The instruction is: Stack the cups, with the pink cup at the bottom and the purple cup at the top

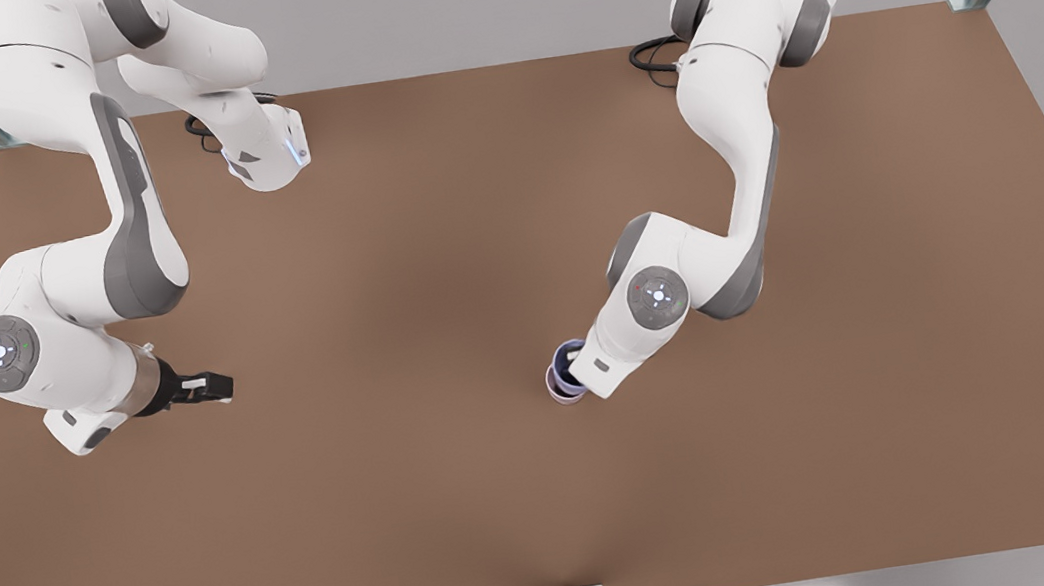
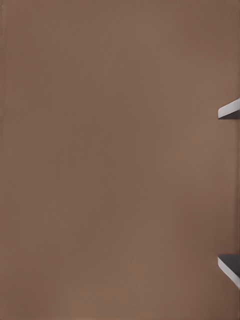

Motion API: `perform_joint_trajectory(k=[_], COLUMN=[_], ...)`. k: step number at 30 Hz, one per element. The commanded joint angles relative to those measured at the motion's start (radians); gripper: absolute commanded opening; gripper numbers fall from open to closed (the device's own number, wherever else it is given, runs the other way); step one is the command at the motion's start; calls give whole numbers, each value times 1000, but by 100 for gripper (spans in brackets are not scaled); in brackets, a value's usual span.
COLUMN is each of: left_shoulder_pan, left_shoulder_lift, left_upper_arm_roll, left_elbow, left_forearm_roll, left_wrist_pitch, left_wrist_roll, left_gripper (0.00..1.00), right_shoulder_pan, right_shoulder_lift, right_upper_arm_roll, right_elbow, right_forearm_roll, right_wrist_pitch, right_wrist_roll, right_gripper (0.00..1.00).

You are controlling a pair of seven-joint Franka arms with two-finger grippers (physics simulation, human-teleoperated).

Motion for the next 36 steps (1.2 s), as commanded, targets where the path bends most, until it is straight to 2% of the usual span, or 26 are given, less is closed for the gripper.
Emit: perform_joint_trajectory(k=[1,25,26,28,29,36], left_shoulder_pan=[-4,-18,-18,-18,-18,-7], left_shoulder_lift=[-1,27,27,27,27,14], left_upper_arm_roll=[0,0,0,0,0,-6], left_elbow=[0,-72,-72,-72,-72,-69], left_forearm_roll=[-14,-12,-12,-11,-11,-9], left_wrist_pitch=[34,46,48,48,48,28], left_wrist_roll=[-202,-187,-185,-184,-184,-181], left_gripper=[21,23,51,93,99,99], right_shoulder_pan=[0,-11,-11,-11,-11,-12], right_shoulder_lift=[-1,7,7,7,7,7], right_upper_arm_roll=[0,-1,-1,-3,-3,-6], right_elbow=[-1,-1,-3,-3,-4,-4], right_forearm_roll=[1,6,6,6,6,6], right_wrist_pitch=[-1,-4,-8,-8,-10,-11], right_wrist_roll=[-112,-116,-116,-116,-116,-119], right_gripper=[100,100,100,100,100,100])
